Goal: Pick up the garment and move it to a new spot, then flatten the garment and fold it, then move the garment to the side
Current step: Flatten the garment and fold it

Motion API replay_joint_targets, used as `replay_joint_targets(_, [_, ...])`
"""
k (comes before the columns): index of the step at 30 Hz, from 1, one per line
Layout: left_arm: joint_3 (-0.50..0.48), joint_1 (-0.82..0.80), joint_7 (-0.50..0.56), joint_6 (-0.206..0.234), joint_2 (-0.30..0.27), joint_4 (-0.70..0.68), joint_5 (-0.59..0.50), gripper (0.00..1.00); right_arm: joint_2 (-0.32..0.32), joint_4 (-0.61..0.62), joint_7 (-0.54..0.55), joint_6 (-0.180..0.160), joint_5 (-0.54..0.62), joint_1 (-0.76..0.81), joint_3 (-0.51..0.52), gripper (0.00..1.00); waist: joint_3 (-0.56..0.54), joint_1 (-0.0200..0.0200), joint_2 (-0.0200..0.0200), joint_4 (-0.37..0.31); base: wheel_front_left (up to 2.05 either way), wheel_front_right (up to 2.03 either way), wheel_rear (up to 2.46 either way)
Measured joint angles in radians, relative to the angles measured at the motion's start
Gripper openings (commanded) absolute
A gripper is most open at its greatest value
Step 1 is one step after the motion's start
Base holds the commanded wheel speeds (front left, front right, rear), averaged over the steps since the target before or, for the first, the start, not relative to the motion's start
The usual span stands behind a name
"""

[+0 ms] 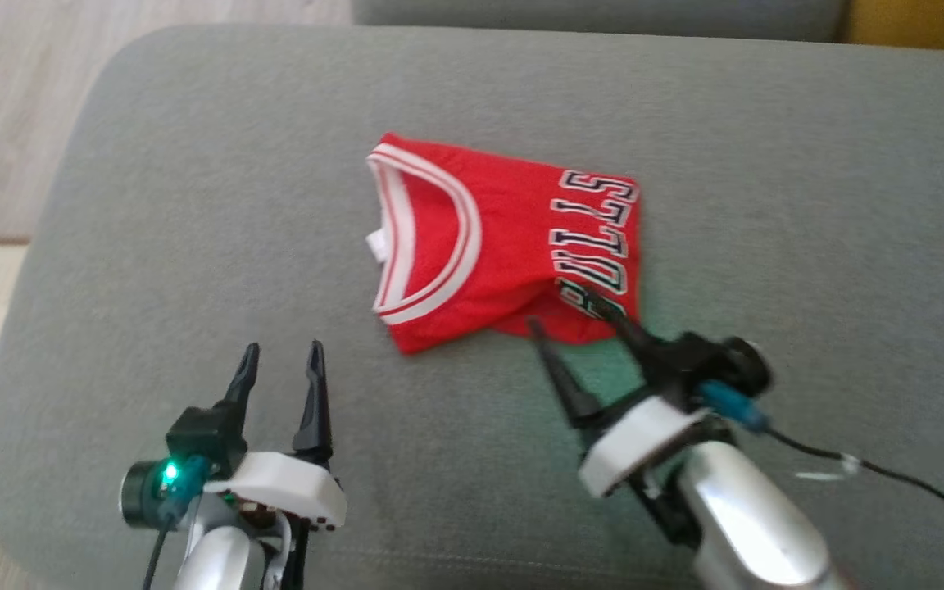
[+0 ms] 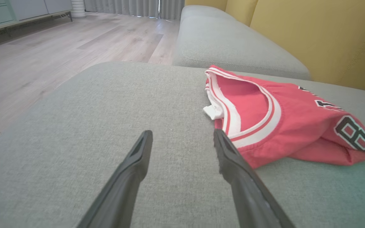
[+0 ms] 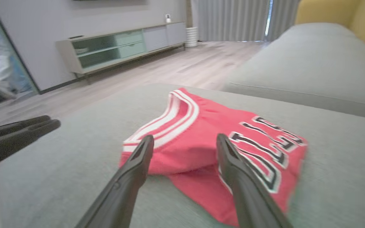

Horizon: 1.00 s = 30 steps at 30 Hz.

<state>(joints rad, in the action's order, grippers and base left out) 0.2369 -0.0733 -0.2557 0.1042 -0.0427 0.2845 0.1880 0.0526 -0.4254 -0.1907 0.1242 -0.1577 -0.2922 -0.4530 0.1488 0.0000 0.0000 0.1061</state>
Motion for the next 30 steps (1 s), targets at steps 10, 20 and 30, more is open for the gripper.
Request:
replay_joint_targets(10, [0.031,-0.016,0.0,-0.007,0.0,0.006,0.027,1.0,0.008,-0.142,0.08,0.0,-0.027,-0.143,-0.204,1.0,0.047,0.0,-0.0001,0.123,0.0,0.0,0.0])
replay_joint_targets(20, [0.052,-0.022,0.0,0.002,0.0,0.003,0.053,1.0,0.013,-0.288,0.12,0.0,-0.055,-0.244,-0.27,1.0,0.095,0.0,-0.0001,0.192,0.0,0.0,0.0])
replay_joint_targets(30, [0.08,-0.062,0.0,0.005,0.001,0.0,0.08,1.0,0.016,-0.364,0.12,0.0,-0.071,-0.317,-0.282,0.0,0.136,0.0,0.0,0.215,0.0,0.0,0.0])
